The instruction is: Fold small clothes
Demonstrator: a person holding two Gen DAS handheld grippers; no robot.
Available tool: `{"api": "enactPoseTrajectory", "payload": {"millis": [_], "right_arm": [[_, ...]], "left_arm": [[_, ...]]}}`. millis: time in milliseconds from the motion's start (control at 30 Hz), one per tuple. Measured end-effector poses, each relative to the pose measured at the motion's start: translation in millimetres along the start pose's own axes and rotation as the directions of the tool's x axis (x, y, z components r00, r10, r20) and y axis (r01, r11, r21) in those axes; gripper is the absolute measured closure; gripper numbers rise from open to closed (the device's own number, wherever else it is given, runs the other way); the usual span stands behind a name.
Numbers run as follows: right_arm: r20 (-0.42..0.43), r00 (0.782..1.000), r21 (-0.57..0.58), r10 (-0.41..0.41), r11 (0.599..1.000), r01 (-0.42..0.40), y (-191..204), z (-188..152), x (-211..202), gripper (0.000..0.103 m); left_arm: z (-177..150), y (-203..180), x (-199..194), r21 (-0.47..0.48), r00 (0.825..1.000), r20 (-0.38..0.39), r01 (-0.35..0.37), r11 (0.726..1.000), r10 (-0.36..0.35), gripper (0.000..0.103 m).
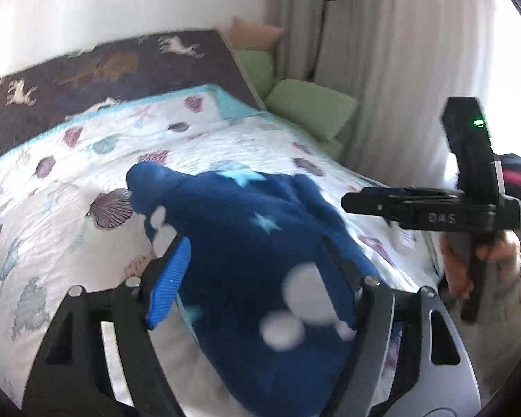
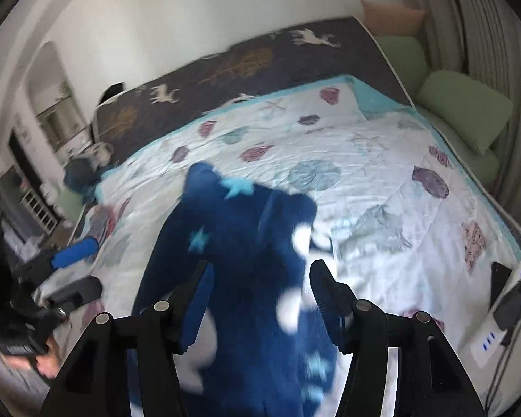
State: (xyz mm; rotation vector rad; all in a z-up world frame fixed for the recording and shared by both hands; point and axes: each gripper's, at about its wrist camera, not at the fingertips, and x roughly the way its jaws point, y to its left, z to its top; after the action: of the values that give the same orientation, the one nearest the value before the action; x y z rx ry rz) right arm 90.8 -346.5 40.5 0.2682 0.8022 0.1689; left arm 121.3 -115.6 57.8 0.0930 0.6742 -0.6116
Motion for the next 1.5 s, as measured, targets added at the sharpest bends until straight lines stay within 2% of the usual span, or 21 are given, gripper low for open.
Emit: {"api": "enactPoseTrajectory", "payload": {"millis": [100,133,167,233,300,333,433,567,667,767,867,967,1033,1067,1100,1133,1167,1233,1367,1467,1500], "right_arm": [[-0.013,0.999,0.099,0.043,0.994,-0.042,5,15,21,0.047],[-0.015,0.999,0.111,0.051,0.993,-0.049,3,15,27,0.055],[-0.024,0.998,0.115,0.057,0.992,-0.054,4,13,39,0.073],[-0.102,0.995,0.121,0.009,0.993,0.003,1,5,75,0.095],[-0.170,0.985,0.128,-0.021,0.991,0.043,-9,-18,121,0.095],[-0.151,0.988,0.120,-0.022,0.992,0.040,-9,-23,127,0.096],[-0.111,0.994,0.132,-0.008,0.991,0.022,-12,-27,119,0.096],[-0.128,0.992,0.120,0.003,0.993,0.012,-13,-25,122,0.095],[-0.137,0.990,0.125,0.037,0.992,-0.020,-11,-11,104,0.091],[-0.052,0.992,0.116,0.112,0.988,-0.106,-1,17,77,0.091],[0.011,0.996,0.043,0.091,0.995,-0.092,20,43,66,0.088],[-0.073,0.989,0.095,0.126,0.988,-0.119,15,52,105,0.088],[-0.219,0.971,0.167,0.100,0.984,-0.063,-4,38,161,0.092],[-0.271,0.957,0.202,0.103,0.978,-0.048,-15,27,186,0.095],[-0.274,0.945,0.288,0.177,0.953,-0.095,-31,19,203,0.097],[-0.260,0.942,0.347,0.215,0.930,-0.116,-40,20,202,0.102],[-0.248,0.940,0.386,0.234,0.914,-0.126,-46,22,198,0.103],[-0.258,0.946,0.329,0.198,0.938,-0.107,-38,22,198,0.103],[-0.258,0.953,0.290,0.160,0.953,-0.081,-29,23,195,0.103],[-0.242,0.949,0.304,0.202,0.945,-0.123,-31,27,183,0.102],[-0.227,0.958,0.285,0.176,0.952,-0.108,-30,29,167,0.099]], "left_arm": [[9,13,37,-0.061,0.999,-0.039,0.029,0.998,-0.031,0.029],[7,18,52,-0.090,0.996,-0.068,0.042,0.995,-0.049,0.029],[3,23,66,-0.115,0.993,-0.101,0.048,0.992,-0.060,0.029],[-18,36,104,-0.133,0.983,-0.170,0.041,0.990,-0.064,0.029],[-36,37,121,-0.097,0.985,-0.170,0.020,0.995,-0.036,0.029],[-39,35,120,-0.081,0.989,-0.143,0.020,0.996,-0.032,0.029],[-39,30,116,-0.061,0.991,-0.133,0.015,0.998,-0.023,0.029],[-33,31,112,-0.058,0.989,-0.141,0.024,0.998,-0.032,0.029],[-17,32,94,-0.073,0.991,-0.120,0.043,0.996,-0.052,0.029],[9,42,73,-0.109,0.997,-0.040,0.062,0.992,-0.067,0.029],[31,54,79,-0.125,0.999,-0.026,0.034,0.992,-0.037,0.029],[31,77,119,-0.203,0.992,-0.120,0.005,0.979,-0.030,0.029],[5,99,168,-0.276,0.964,-0.266,-0.051,0.960,-0.025,0.028],[-10,107,184,-0.311,0.958,-0.281,-0.041,0.949,-0.051,0.028],[-19,111,181,-0.332,0.975,-0.210,-0.005,0.943,-0.069,0.027],[-20,109,177,-0.317,0.978,-0.198,-0.002,0.948,-0.064,0.027],[-18,105,175,-0.294,0.978,-0.202,-0.018,0.956,-0.044,0.027],[-15,97,177,-0.251,0.977,-0.215,-0.049,0.967,-0.007,0.027],[-13,100,174,-0.268,0.977,-0.214,-0.043,0.962,-0.015,0.027],[-3,97,148,-0.327,0.979,-0.200,-0.032,0.945,-0.036,0.029],[-3,95,134,-0.326,0.982,-0.185,-0.017,0.945,-0.046,0.029]]}}
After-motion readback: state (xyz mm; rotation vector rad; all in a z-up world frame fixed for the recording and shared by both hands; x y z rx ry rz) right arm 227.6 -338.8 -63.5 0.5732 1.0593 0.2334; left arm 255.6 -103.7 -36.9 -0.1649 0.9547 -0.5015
